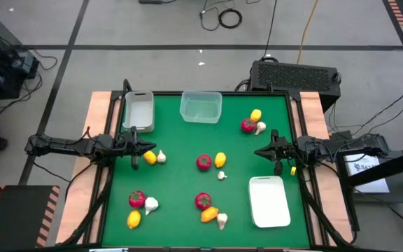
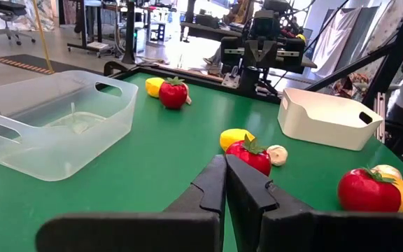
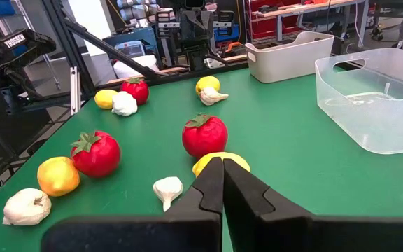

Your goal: Sort produce into baskets

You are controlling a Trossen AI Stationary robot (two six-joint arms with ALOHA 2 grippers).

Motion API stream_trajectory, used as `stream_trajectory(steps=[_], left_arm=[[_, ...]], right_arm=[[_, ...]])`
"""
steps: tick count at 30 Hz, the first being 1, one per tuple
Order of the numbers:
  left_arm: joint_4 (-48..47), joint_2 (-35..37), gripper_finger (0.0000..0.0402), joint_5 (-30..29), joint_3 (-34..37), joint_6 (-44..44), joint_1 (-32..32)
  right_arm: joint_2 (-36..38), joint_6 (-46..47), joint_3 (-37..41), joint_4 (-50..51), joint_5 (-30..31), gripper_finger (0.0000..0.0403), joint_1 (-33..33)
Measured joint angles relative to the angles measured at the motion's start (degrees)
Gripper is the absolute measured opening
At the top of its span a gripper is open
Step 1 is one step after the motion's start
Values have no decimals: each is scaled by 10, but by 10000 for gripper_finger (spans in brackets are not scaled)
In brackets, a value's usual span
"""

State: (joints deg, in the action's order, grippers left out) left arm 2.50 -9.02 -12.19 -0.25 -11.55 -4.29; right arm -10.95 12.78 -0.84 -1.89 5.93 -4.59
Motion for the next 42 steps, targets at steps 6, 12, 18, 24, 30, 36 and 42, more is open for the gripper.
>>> stream_trajectory(steps=[6, 12, 18, 24, 30, 36, 42], left_arm=[[0, 0, 15, 0, 0, 0, 0], [0, 0, 15, 0, 0, 0, 0], [0, 0, 15, 0, 0, 0, 0], [0, 0, 15, 0, 0, 0, 0], [0, 0, 15, 0, 0, 0, 0], [0, 0, 15, 0, 0, 0, 0], [1, 0, 15, 0, 0, 0, 0]], right_arm=[[0, 0, 0, 0, 0, 0, 0], [0, -2, 0, 0, 1, 0, 0], [0, 0, 0, -3, 15, 0, 1], [0, 0, 0, -3, 15, 0, 1], [-4, 1, 1, -27, 53, 0, 2], [-6, 146, 0, -73, 57, 0, 1], [-6, 256, 0, -86, 68, 0, 0]])
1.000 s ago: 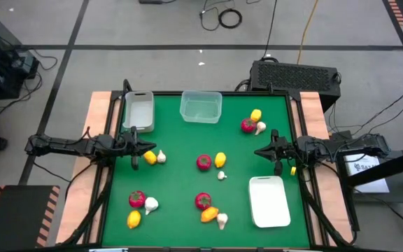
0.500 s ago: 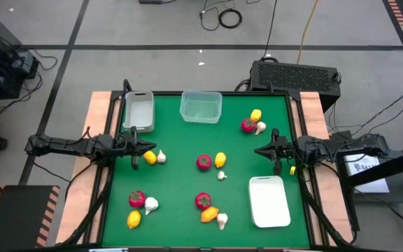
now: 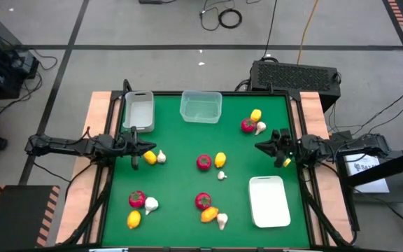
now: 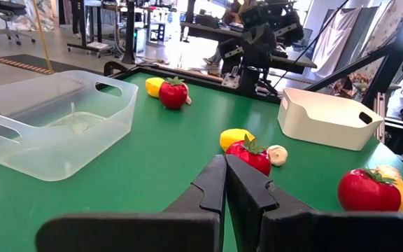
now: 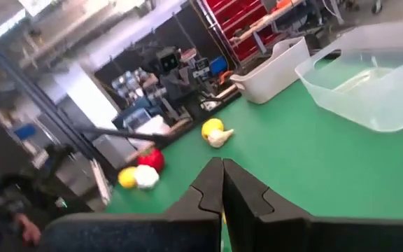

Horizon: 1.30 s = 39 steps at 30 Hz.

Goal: Sort produce into baskets
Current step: Put the red tomato into the white bin

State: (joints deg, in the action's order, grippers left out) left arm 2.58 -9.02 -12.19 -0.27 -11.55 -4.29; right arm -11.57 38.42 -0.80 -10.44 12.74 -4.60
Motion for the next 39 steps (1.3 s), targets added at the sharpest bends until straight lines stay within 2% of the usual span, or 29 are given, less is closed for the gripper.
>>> stream_trajectory(steps=[6, 9, 13, 17, 22, 26, 31, 34, 39], left_arm=[[62, 0, 15, -3, 0, -3, 0], [97, 0, 15, -13, 0, -37, 0], [107, 0, 15, -39, 0, -31, 0], [154, 0, 15, -30, 0, -57, 0], [165, -6, 15, -133, -15, -38, 0], [171, -32, 15, -153, -61, -14, 0], [144, -107, 15, -180, -139, -11, 0], [107, -163, 15, -194, -198, -11, 1], [0, -245, 15, -193, -324, 24, 2]], right_arm=[[-2, -33, 0, -5, 4, 0, 0], [-13, -41, 0, -20, 5, 0, 0], [-37, -91, -2, -80, 5, 0, 0], [-70, -154, -40, -91, 5, 0, 0], [-137, -246, -111, -69, 5, 0, 0], [-204, -313, -176, -42, 5, 8, 0], [-292, -392, -262, 6, 5, 25, 0], [-342, -412, -320, 52, 1, 35, 0], [-429, -469, -404, 100, -42, 49, 14]])
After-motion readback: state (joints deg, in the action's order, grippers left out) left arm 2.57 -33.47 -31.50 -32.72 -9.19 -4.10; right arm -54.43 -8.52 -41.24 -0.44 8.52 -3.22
